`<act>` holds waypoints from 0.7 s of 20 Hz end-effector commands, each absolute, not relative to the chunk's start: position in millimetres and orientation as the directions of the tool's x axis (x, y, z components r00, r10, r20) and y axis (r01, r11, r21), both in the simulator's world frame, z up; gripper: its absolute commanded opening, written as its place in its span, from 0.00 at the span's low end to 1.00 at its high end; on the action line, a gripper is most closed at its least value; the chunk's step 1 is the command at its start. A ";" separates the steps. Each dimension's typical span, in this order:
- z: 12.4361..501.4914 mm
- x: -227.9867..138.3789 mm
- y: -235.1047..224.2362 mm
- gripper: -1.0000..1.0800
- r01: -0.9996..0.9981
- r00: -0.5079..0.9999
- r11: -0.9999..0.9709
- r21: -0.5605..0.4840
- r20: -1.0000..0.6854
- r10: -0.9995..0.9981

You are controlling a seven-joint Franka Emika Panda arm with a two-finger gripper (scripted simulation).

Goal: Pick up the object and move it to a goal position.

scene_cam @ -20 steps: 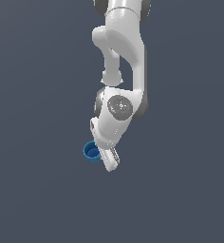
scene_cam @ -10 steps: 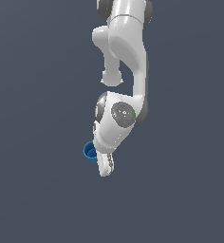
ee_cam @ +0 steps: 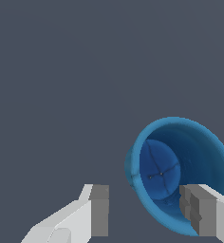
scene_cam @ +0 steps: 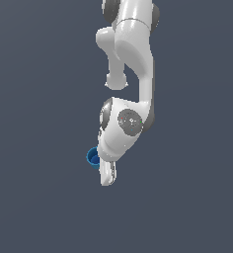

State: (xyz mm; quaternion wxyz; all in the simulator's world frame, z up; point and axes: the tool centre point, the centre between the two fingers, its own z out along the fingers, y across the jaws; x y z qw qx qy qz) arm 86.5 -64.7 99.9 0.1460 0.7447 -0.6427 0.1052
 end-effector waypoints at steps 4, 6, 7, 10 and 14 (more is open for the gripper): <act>98.0 86.7 -65.3 0.62 -0.988 0.149 -0.129 0.081 0.345 -0.927; 92.4 86.5 -67.6 0.62 -0.988 0.148 -0.128 0.081 0.346 -0.927; 88.3 86.3 -69.2 0.62 -0.989 0.148 -0.127 0.081 0.346 -0.927; 76.0 85.6 -74.0 0.62 -0.989 0.146 -0.126 0.080 0.346 -0.927; 71.7 85.3 -75.6 0.00 -0.989 0.145 -0.125 0.080 0.347 -0.927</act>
